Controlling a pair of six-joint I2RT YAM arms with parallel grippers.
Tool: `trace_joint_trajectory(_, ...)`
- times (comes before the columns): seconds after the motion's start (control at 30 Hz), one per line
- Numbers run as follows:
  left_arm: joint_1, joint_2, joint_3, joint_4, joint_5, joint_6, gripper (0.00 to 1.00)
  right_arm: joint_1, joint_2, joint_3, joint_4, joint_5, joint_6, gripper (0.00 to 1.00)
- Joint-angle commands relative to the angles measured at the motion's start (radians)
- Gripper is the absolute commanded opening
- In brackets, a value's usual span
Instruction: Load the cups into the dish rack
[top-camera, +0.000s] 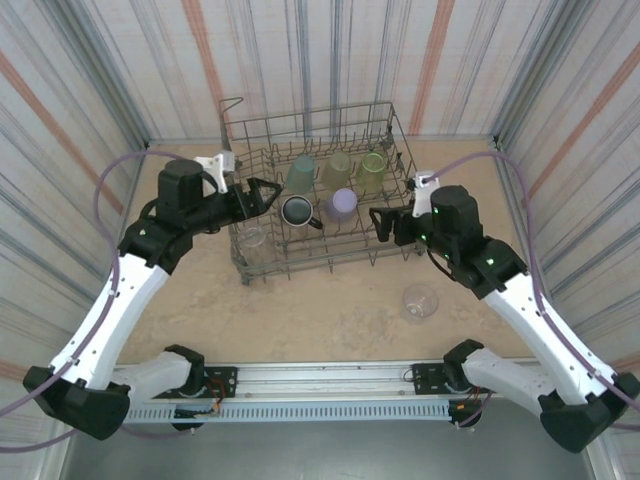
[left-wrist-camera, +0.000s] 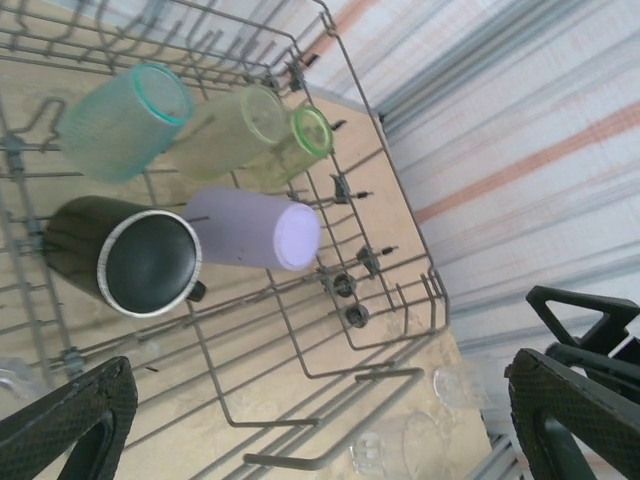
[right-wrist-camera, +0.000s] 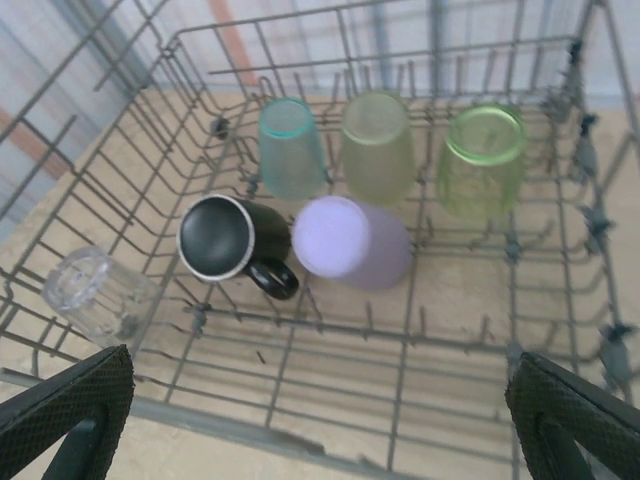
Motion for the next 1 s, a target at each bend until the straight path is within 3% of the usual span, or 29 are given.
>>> trace_joint_trajectory(0.0,-0.120,0.023,0.044,0.001,-0.116,-0.019,0.99,-0.053,-0.056,-0.033,-0.143,0.012,0.079,1.00)
trace_joint_trajectory(0.23,-0.382,0.123,0.116,-0.040,-0.296,-0.033,0.99,-0.160,-0.109,-0.080,-0.224,-0.020,0.135,1.00)
trace_joint_trajectory(0.53,-0.616,0.285,0.158,0.018,-0.360,-0.062,0.95,-0.321,-0.187,-0.126,-0.304,-0.008,0.211,1.00)
trace_joint_trajectory(0.77,-0.738,0.451,0.251,0.010,-0.346,-0.021,0.84,-0.471,-0.242,-0.157,-0.328,-0.102,0.221,1.00)
trace_joint_trajectory(0.97,-0.782,0.598,0.336,-0.049,-0.301,0.028,0.73,-0.542,-0.267,-0.168,-0.336,-0.164,0.222,1.00)
